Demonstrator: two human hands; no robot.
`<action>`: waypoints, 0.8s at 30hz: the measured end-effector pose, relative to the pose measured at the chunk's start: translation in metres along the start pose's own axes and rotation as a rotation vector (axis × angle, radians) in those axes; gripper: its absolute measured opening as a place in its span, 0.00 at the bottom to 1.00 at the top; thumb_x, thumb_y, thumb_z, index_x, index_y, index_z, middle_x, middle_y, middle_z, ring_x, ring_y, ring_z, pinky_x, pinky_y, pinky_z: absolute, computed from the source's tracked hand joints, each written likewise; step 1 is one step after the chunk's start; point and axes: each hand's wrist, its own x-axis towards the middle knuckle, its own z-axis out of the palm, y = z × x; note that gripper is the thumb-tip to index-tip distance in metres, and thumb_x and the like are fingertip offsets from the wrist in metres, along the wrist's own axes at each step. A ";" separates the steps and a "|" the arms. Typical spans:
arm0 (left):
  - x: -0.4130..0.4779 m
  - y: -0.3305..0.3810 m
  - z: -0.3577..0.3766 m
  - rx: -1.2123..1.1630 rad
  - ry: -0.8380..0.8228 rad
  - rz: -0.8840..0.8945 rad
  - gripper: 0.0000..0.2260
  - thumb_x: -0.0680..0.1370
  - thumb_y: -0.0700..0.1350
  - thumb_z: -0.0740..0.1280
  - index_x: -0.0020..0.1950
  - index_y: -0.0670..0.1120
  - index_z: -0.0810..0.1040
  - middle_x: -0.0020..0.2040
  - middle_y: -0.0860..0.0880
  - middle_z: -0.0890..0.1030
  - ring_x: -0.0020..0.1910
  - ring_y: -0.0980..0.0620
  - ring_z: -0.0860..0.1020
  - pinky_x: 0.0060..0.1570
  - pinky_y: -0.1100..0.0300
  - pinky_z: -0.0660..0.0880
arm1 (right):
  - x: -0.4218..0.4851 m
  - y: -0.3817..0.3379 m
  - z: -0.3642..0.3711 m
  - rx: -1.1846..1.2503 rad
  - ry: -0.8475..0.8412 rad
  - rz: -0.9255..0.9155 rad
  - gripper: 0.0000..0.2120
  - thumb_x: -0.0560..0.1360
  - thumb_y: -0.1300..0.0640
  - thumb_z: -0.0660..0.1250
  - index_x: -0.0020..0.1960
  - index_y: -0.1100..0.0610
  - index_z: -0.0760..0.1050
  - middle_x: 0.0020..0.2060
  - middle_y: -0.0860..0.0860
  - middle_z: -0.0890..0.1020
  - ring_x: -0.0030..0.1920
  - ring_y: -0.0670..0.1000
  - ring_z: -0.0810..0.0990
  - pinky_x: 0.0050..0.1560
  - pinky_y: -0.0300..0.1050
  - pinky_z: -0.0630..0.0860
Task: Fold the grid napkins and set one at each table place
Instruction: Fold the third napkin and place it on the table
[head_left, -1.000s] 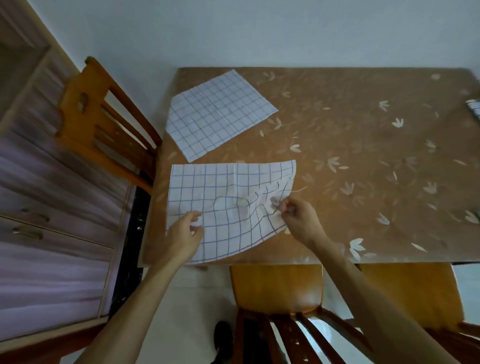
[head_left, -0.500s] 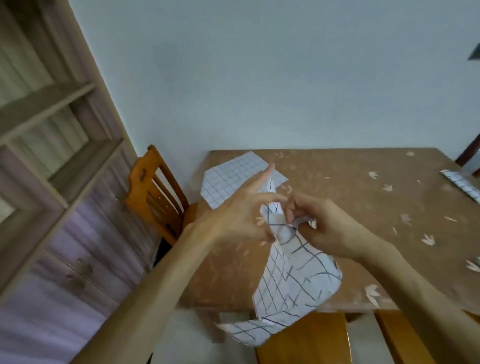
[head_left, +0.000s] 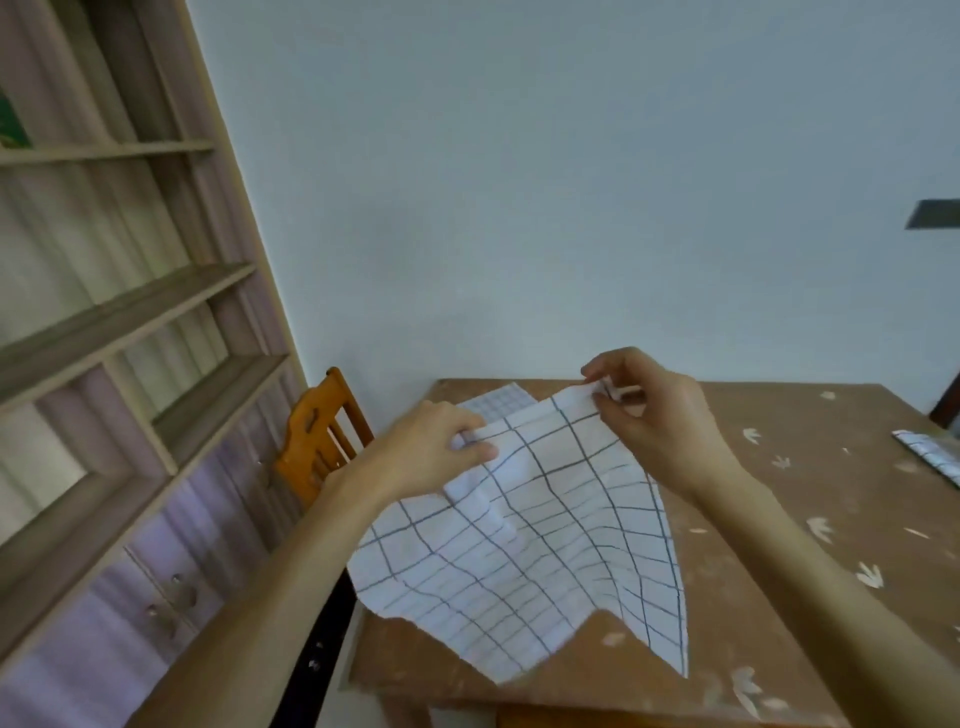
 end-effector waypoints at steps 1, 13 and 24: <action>0.003 0.004 -0.002 0.008 -0.009 -0.014 0.13 0.80 0.55 0.68 0.45 0.46 0.82 0.43 0.49 0.83 0.42 0.53 0.80 0.41 0.55 0.76 | 0.002 0.002 -0.004 0.016 0.027 0.004 0.12 0.76 0.66 0.68 0.53 0.50 0.78 0.46 0.36 0.82 0.48 0.41 0.80 0.46 0.27 0.74; 0.020 0.061 0.025 -0.068 -0.001 -0.042 0.08 0.83 0.50 0.66 0.60 0.50 0.80 0.30 0.54 0.68 0.29 0.60 0.69 0.43 0.60 0.76 | -0.012 0.038 -0.053 0.085 0.052 -0.050 0.09 0.77 0.63 0.70 0.53 0.52 0.79 0.48 0.44 0.83 0.46 0.44 0.82 0.47 0.33 0.78; 0.037 0.090 -0.012 -0.093 0.054 0.029 0.21 0.81 0.54 0.67 0.49 0.34 0.79 0.33 0.48 0.66 0.30 0.52 0.65 0.33 0.60 0.62 | -0.067 0.094 -0.038 0.096 0.095 0.153 0.30 0.75 0.54 0.73 0.73 0.54 0.66 0.66 0.49 0.73 0.64 0.46 0.73 0.63 0.41 0.71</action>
